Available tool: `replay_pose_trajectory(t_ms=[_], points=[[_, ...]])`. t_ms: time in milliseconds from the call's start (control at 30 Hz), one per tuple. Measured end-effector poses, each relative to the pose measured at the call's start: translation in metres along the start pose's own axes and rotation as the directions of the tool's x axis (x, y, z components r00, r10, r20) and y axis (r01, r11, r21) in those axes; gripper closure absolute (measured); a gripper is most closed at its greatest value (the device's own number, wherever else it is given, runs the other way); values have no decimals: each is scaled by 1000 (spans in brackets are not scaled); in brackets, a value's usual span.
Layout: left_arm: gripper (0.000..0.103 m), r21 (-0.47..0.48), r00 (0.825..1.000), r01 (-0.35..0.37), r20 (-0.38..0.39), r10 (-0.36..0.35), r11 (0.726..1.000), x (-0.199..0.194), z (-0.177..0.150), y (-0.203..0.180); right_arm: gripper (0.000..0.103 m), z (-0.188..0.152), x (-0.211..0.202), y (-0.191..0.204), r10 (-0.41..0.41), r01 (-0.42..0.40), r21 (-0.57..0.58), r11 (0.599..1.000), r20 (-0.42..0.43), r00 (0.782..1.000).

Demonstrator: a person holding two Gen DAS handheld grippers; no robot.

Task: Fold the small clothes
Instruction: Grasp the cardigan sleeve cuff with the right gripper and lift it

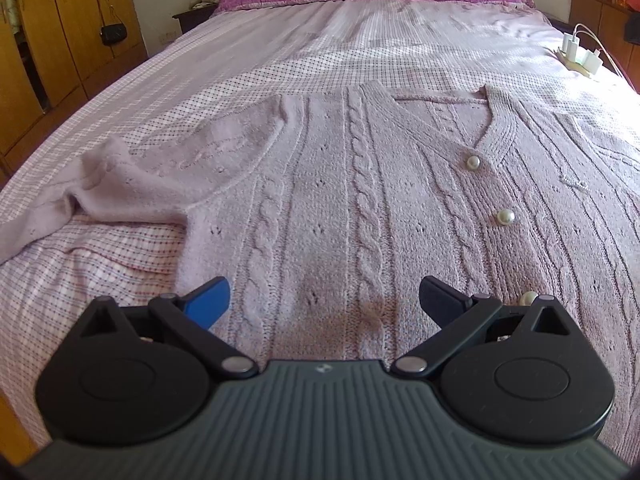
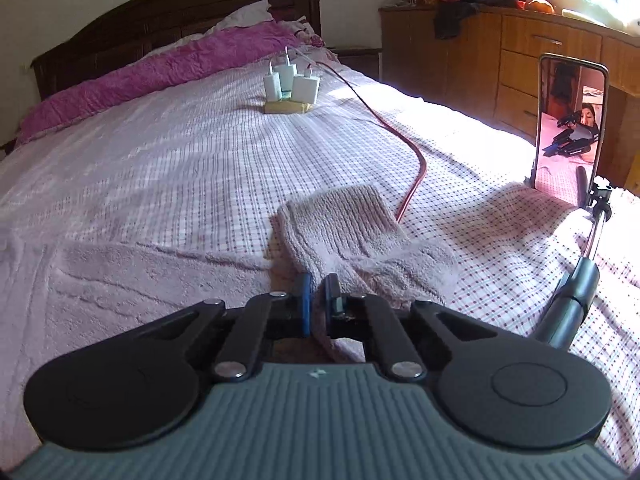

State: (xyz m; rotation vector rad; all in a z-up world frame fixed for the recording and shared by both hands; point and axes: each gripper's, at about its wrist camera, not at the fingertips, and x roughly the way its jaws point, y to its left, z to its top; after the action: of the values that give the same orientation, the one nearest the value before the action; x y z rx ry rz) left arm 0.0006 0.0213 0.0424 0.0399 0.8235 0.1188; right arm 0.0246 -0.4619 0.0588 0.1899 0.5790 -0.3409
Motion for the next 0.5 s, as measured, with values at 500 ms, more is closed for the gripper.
replay_pose_trajectory(t_ms=[500], points=[[0,-68,999,29,30,-27,997,-17,1,33,97,49,-69,70,264,-278,147,949,104,959]])
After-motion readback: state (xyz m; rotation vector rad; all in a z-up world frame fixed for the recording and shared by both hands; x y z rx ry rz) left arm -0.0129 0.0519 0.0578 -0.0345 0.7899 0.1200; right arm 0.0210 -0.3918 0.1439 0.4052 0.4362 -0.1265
